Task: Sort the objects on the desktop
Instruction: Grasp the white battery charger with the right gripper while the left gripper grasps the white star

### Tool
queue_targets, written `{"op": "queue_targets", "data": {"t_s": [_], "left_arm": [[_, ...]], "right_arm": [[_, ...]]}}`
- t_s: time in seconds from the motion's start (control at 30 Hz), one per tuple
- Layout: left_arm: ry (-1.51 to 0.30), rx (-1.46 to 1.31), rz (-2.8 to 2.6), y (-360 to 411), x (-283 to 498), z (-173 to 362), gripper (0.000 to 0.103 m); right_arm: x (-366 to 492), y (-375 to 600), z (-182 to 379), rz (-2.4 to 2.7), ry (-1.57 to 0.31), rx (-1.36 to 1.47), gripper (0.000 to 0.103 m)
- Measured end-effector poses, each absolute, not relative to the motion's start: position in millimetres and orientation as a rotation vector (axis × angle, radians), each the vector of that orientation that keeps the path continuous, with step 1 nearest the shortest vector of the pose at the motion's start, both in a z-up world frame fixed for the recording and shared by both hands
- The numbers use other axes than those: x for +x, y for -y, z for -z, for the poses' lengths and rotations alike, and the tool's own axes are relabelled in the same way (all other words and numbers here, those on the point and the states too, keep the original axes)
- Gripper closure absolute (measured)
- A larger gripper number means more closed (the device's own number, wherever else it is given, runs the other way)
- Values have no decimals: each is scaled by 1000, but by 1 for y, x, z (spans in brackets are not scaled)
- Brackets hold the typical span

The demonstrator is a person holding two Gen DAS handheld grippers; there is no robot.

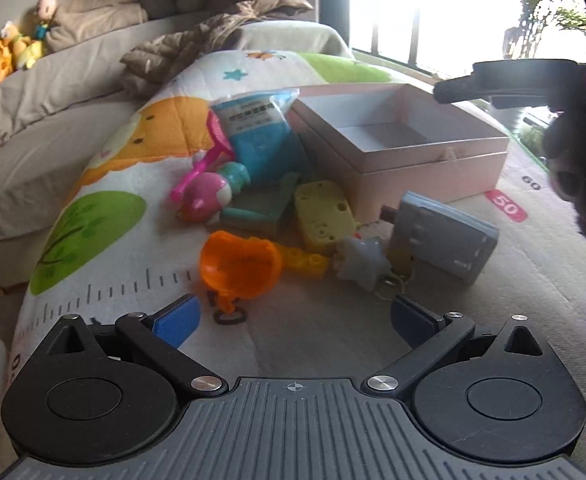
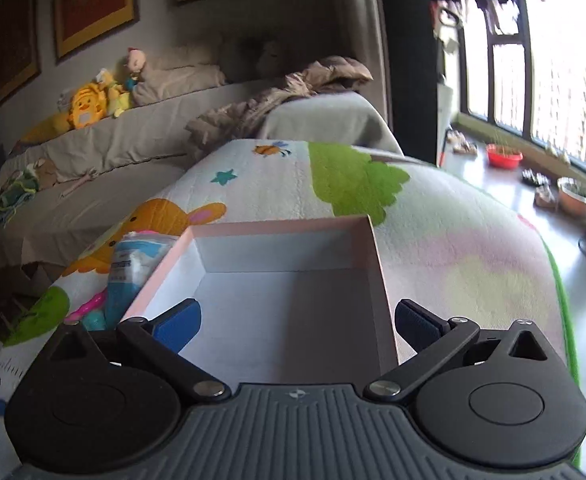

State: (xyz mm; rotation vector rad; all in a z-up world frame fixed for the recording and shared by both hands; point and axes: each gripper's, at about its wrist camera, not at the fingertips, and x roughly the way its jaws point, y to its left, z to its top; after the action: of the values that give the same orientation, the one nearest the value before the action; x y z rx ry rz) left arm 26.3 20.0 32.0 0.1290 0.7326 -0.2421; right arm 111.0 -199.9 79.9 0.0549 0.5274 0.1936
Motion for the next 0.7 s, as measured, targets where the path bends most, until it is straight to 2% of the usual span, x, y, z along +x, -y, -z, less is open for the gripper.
{"op": "queue_targets", "data": {"t_s": [0.07,0.13,0.2,0.23,0.27,0.3,0.33,0.53,0.63,0.7], "left_arm": [[-729,114,217,-24,28,-34,0],[-724,87,198,-28,29,-36,0],[-718,63,184,-29,31,-38,0],[-718,55,182,-28,32,-39,0],[-720,50,182,-26,32,-40,0],[-723,47,182,-24,32,-41,0],[-725,46,184,-22,31,-41,0],[-739,33,262,-3,24,-41,0],[-751,52,282,20,30,-35,0],[-757,76,266,32,37,-31,4]], "right_arm": [[83,187,-90,-315,-522,7,2],[59,174,-89,-440,-572,-8,15],[43,157,-78,-506,-634,-61,40],[36,148,-70,-511,-653,-106,47],[32,142,-62,-500,-665,-148,61],[32,140,-55,-485,-686,-163,81],[34,142,-50,-471,-724,-139,85],[32,200,-55,-435,-788,52,86],[29,227,-52,-193,-726,2,67],[21,236,-52,-134,-682,-12,47]]}}
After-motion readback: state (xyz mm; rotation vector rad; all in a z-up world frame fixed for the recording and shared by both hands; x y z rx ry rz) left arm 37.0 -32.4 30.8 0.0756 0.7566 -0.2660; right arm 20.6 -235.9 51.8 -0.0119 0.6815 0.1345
